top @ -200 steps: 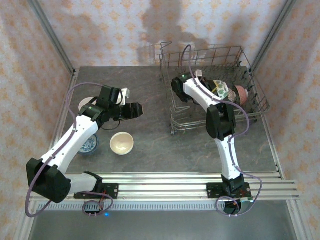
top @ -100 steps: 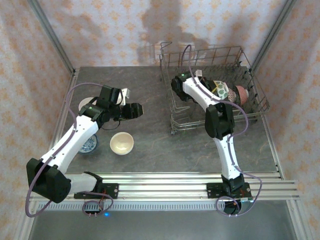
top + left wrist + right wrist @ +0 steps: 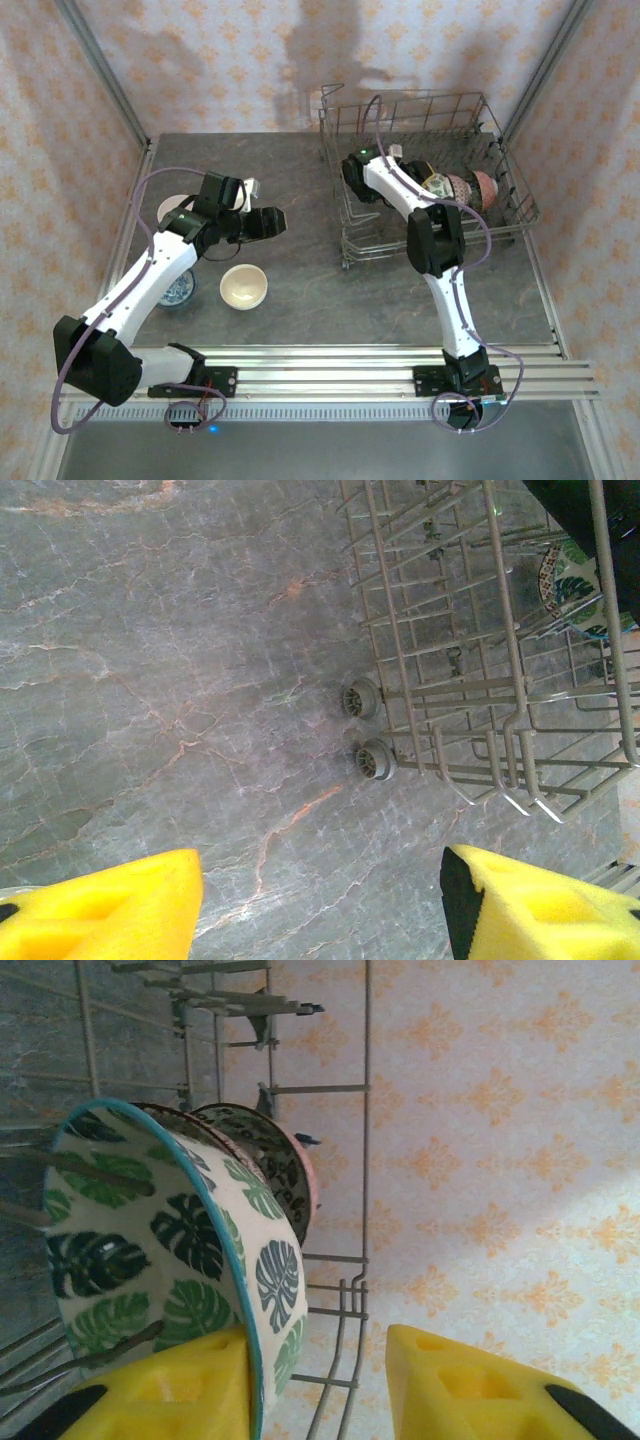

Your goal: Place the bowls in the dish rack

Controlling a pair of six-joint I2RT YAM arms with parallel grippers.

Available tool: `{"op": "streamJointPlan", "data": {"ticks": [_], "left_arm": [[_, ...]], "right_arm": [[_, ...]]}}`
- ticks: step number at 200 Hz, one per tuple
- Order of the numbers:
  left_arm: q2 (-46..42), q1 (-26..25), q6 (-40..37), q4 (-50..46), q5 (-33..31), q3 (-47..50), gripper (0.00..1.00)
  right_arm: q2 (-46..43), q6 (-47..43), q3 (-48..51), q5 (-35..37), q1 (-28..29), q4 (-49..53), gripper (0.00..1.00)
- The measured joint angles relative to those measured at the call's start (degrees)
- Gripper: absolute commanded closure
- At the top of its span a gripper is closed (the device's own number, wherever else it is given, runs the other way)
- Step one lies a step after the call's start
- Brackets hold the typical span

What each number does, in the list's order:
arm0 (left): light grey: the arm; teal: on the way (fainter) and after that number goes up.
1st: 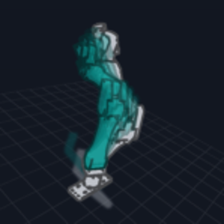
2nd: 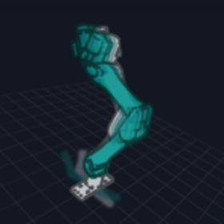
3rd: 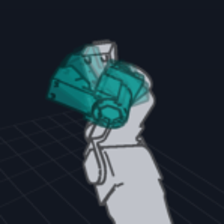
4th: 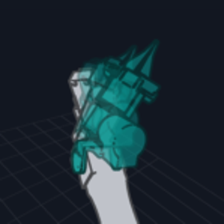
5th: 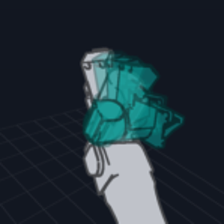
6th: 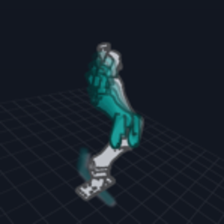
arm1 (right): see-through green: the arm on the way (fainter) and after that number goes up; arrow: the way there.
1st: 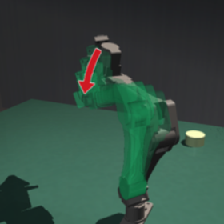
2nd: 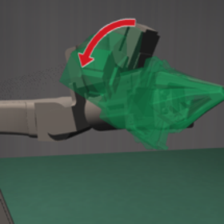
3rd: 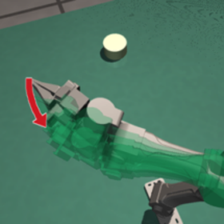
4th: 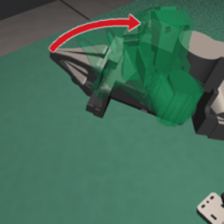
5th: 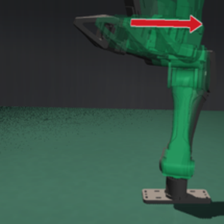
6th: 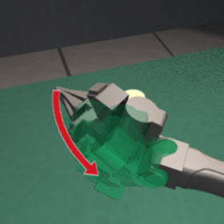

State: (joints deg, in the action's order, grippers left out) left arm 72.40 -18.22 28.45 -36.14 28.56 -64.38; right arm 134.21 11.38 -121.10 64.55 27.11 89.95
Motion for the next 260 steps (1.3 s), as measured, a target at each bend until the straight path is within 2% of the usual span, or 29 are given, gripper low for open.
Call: {"op": "streamJointPlan", "data": {"ticks": [14, 67, 80, 141, 179, 210, 260], "left_arm": [[0.0, 0.0, 0.1, 0.0, 0.0, 0.0, 0.35], [0.0, 0.0, 0.2, 0.0, 0.0, 0.0, 0.35], [0.0, 0.0, 0.2, -0.2, 0.0, 0.0, 0.35], [0.0, -0.1, 0.6, -0.6, -0.5, 0.1, 0.35], [0.0, -0.4, 1.4, -0.9, -1.4, 0.1, 0.35], [0.0, -0.5, 1.5, -3.1, -3.5, -0.1, 0.34], [-0.8, -0.4, 2.3, -10.0, -10.3, -1.5, 0.33]], "right_arm": [[0.0, -0.8, 0.0, -0.8, 0.0, -0.9, 0.59], [0.0, -3.6, 0.0, -5.6, -0.3, -5.0, 0.58], [0.0, -4.1, 0.2, -6.6, -0.8, -6.5, 0.55], [-0.8, -9.2, 4.0, -9.6, -4.1, -12.7, 0.52], [-2.3, -12.3, 4.7, -13.2, -5.0, -16.6, 0.38], [-7.4, -13.9, 6.7, -17.3, -5.4, -19.4, 0.25], [-20.8, -14.0, 12.8, -26.3, -4.5, -23.3, 0.17]]}}
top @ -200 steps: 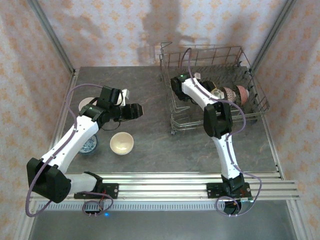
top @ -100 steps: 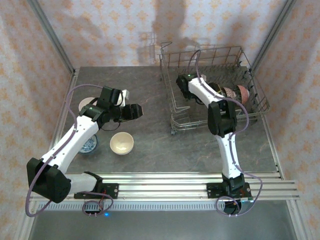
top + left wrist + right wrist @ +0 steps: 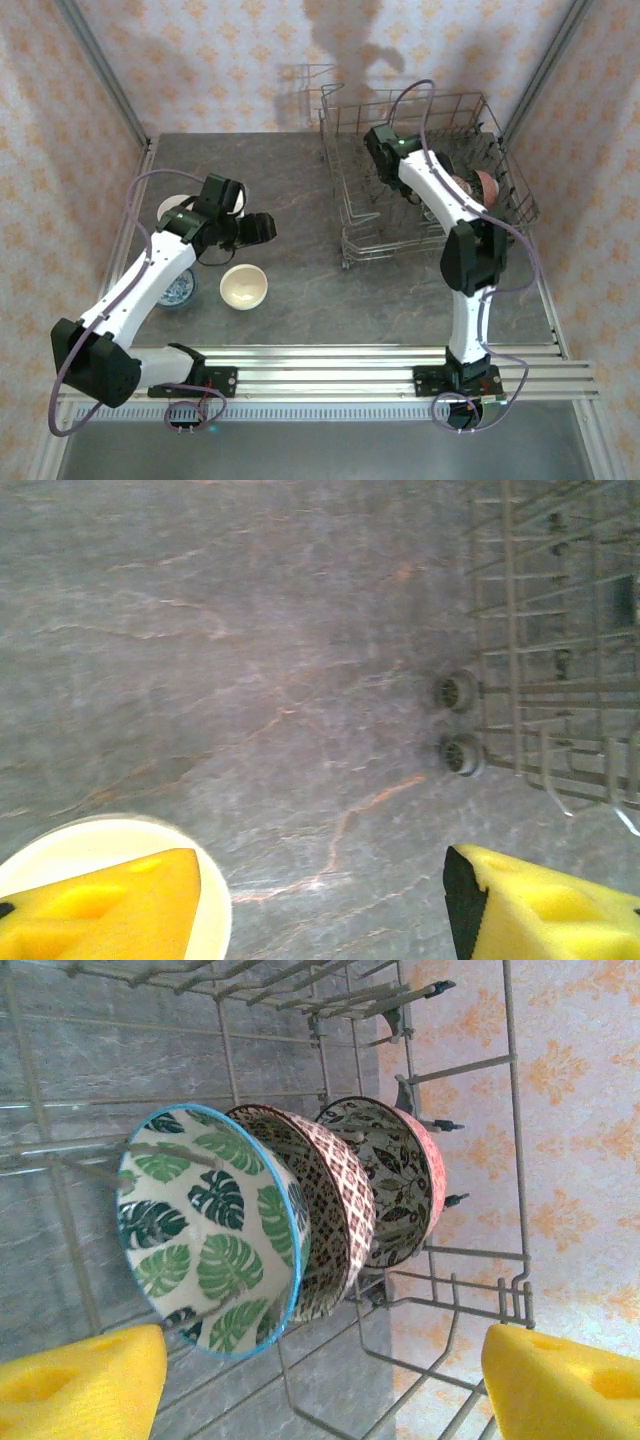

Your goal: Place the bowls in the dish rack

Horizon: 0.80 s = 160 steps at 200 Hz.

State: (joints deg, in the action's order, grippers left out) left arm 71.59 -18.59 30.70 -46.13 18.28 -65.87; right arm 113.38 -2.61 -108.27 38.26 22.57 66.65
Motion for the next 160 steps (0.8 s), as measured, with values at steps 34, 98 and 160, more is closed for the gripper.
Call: {"op": "streamJointPlan", "data": {"ticks": [34, 98, 160], "left_arm": [[-3.2, 1.5, 3.7, -6.1, -5.0, 0.9, 0.32], [-9.6, 3.5, 11.6, -11.4, -11.1, 12.6, 0.33], [-7.4, 4.0, 16.2, -9.0, -11.4, 22.2, 0.36]], "right_arm": [[-9.2, 0.9, 7.3, -6.0, 0.3, -2.3, 0.16], [-24.4, 2.6, 23.1, -17.0, 1.6, -6.7, 0.15], [-35.0, 2.5, 28.6, -23.8, 1.6, -8.7, 0.15]]}}
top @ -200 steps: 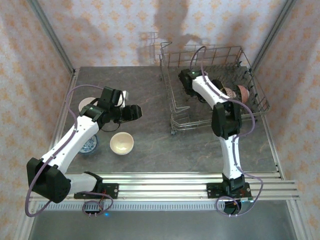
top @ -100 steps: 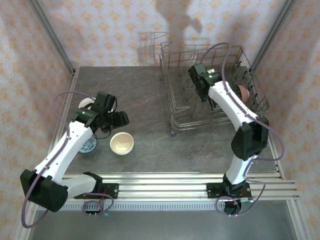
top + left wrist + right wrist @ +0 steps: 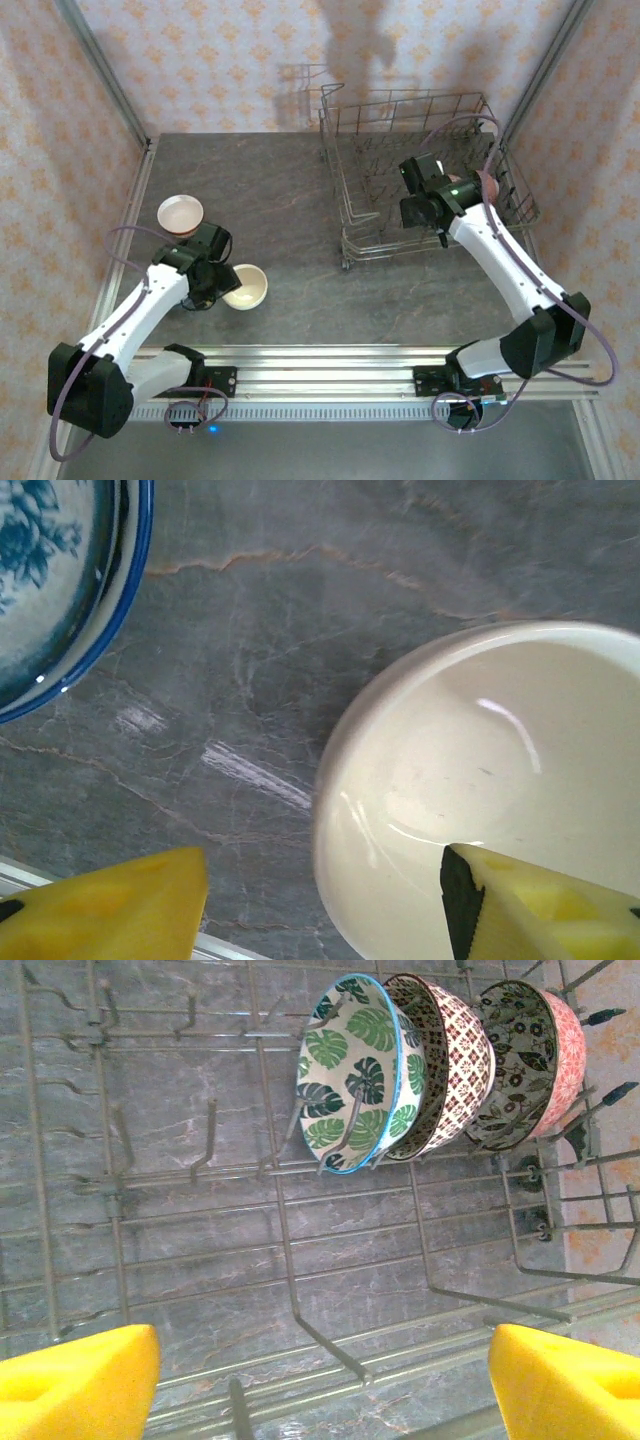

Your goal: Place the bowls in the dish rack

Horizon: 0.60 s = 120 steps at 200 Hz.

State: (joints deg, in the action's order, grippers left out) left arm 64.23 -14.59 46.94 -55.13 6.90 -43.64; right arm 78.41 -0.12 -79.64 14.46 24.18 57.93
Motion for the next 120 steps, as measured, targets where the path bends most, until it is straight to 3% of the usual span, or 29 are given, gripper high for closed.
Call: {"op": "streamJointPlan", "data": {"ticks": [36, 120], "left_arm": [[4.7, 0.0, -0.2, 3.3, 0.7, 1.0, 0.44], [7.5, 0.0, -2.4, 7.0, 2.4, 1.1, 0.83]], "right_arm": [[-1.7, 0.0, 1.7, -2.6, 0.0, -0.5, 0.15], [-1.7, 0.4, 1.6, -5.8, 0.0, -0.1, 0.15]]}}
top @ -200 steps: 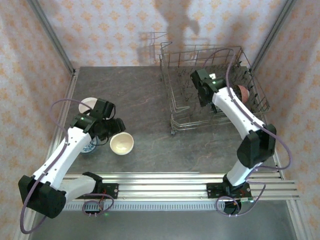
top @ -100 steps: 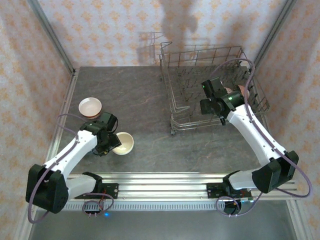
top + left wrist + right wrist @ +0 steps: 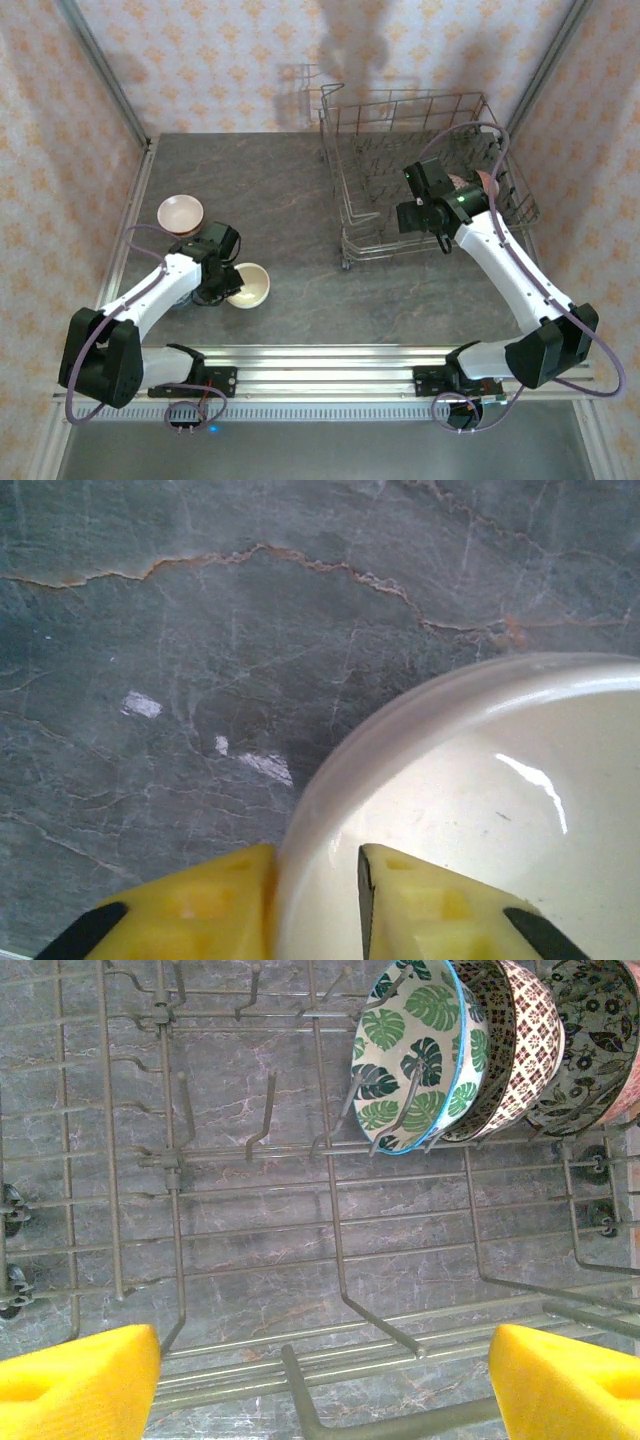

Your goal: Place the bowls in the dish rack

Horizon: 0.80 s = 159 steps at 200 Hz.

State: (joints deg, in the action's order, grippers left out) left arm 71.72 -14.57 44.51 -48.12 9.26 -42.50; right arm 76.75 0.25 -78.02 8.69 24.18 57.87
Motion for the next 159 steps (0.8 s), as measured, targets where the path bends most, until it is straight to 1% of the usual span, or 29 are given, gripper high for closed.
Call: {"op": "streamJointPlan", "data": {"ticks": [23, 43, 70, 119, 137, 159], "left_arm": [[-0.1, 0.0, -0.5, 0.7, 1.2, 0.0, 0.92], [-1.0, 0.0, -1.1, 1.6, 2.5, 0.0, 0.94], [-3.5, 0.0, -1.4, 2.4, 3.9, 0.5, 1.00], [-11.1, 0.0, -2.7, 3.1, 6.6, -0.7, 1.00], [-12.4, 0.0, -3.5, 3.2, 7.2, -4.0, 1.00], [-12.3, 0.0, -4.8, 3.8, 7.7, -10.4, 1.00]], "right_arm": [[0.2, 0.5, -1.0, -0.6, 0.0, 1.0, 0.15], [0.9, 1.0, -2.8, -1.3, 0.0, 2.0, 0.15], [2.3, 1.7, -6.1, -2.3, 0.4, 3.3, 0.15], [5.2, 3.3, -12.5, -3.7, 3.7, 5.7, 0.15], [7.0, 3.8, -16.1, -4.3, 5.0, 6.5, 0.14], [8.9, 4.3, -21.0, -5.0, 6.4, 7.6, 0.15]]}}
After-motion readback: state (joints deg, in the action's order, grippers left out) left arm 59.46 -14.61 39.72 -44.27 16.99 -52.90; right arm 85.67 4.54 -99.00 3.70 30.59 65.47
